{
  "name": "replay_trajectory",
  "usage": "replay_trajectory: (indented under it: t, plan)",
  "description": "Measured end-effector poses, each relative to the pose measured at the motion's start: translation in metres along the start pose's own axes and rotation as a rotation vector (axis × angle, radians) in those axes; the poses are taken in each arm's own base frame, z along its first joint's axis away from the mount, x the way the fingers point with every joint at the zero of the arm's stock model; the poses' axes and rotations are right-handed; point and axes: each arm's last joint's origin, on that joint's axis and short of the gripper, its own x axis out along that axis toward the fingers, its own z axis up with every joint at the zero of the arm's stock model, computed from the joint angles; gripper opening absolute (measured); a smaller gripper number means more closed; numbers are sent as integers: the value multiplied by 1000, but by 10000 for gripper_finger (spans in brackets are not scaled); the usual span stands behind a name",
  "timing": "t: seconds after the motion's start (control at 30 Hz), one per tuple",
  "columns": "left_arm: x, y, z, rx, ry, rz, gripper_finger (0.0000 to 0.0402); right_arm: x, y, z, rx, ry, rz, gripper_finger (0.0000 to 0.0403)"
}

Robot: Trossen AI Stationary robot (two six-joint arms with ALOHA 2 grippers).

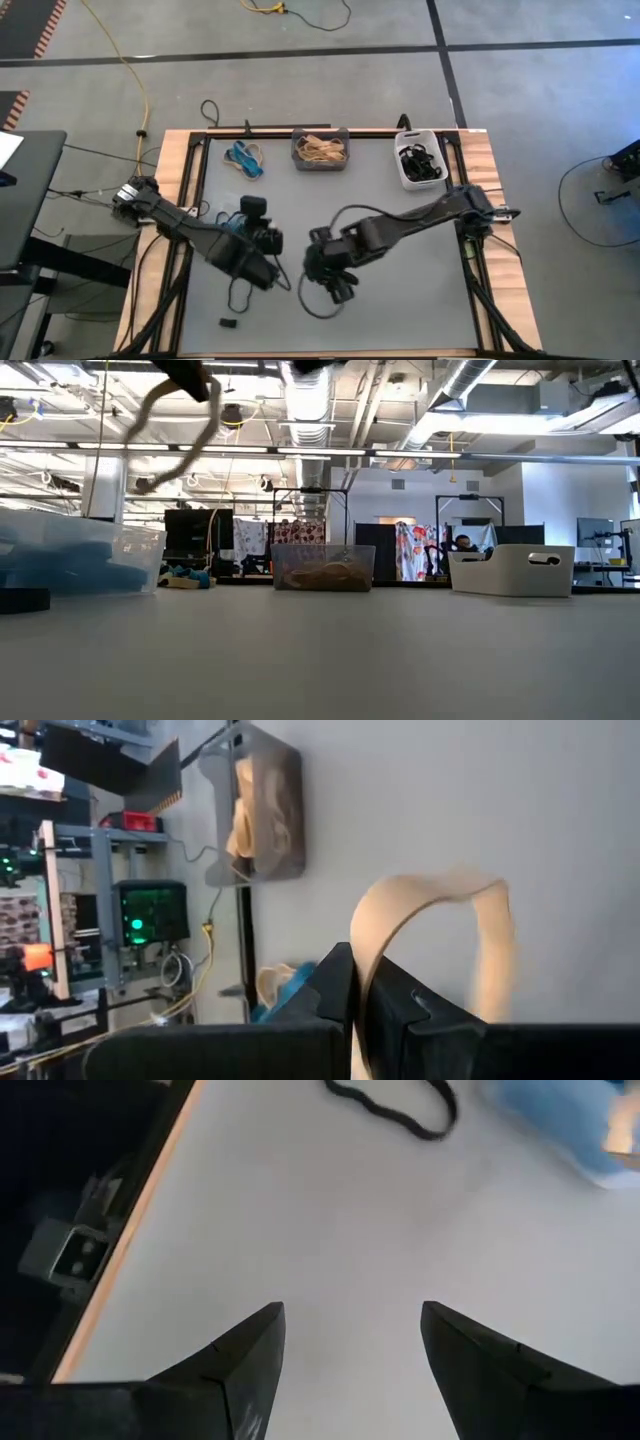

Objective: Sort rubber bands into baskets
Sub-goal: Put the brown rubber band into the black bin

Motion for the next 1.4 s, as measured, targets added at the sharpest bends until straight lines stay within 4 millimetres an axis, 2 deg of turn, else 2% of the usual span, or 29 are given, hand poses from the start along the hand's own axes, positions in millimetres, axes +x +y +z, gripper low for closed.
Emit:
replay_trajectory:
  t: [0.3,0.4,0.53,0.67,0.83,1.0,1.13,1.4]
  plan:
    - [29,62,8,-35,-26,2,0,-97,32,-14,39,-73,-177,265]
    - [46,85,12,-54,-41,-30,0,-122,40,-21,64,-105,-215,265]
    - [74,117,18,-76,-80,-61,0,-144,48,-30,103,-125,-243,265]
    - [101,155,19,-148,-151,-46,0,-155,55,-39,139,-113,-260,265]
    - [128,203,9,-266,-253,-9,0,-157,68,-47,166,-64,-248,265]
    - [157,235,1,-361,-357,-28,0,-156,82,-52,166,-48,-281,265]
    - [189,244,2,-392,-394,-46,0,-158,90,-54,169,-76,-324,265]
    - [264,234,7,-404,-319,-76,0,-162,104,-61,217,-87,-332,265]
